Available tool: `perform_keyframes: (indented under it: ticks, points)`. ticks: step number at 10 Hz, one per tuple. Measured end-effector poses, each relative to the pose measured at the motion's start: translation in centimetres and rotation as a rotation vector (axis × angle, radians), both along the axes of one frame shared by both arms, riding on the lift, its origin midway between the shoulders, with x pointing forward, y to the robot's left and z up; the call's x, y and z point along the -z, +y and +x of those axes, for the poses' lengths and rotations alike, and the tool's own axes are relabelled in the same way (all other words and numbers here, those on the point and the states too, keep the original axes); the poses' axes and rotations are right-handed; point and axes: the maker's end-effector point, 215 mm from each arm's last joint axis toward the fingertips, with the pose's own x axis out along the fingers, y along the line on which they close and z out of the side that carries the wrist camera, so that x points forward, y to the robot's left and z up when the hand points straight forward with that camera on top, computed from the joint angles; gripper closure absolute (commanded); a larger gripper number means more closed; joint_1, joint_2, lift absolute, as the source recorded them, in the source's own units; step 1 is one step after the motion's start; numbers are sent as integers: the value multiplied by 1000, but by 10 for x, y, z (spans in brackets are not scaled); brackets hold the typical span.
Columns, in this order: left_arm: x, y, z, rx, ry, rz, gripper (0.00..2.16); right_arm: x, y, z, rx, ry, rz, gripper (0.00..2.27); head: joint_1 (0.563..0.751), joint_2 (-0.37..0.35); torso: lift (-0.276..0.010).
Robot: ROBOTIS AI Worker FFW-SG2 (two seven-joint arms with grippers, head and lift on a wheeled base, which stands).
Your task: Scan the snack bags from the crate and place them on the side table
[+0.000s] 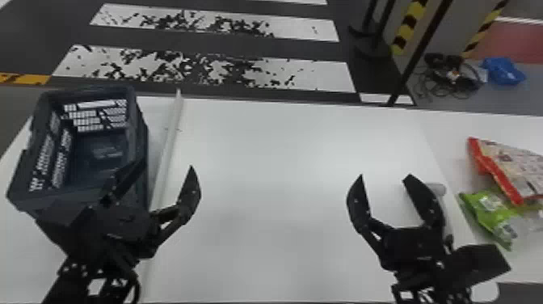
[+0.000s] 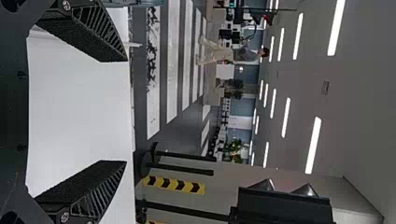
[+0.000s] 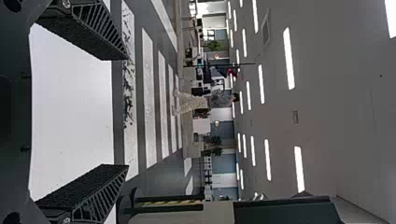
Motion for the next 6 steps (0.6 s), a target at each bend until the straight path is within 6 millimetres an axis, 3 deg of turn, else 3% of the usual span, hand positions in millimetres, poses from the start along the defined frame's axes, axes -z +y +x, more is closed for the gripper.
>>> perform_keyframes:
  ticks: [6]
  points:
    - [-7,5,-10,-8,-10,6,87,-1,9,1,-13,-3,11,49,695,-75,-95]
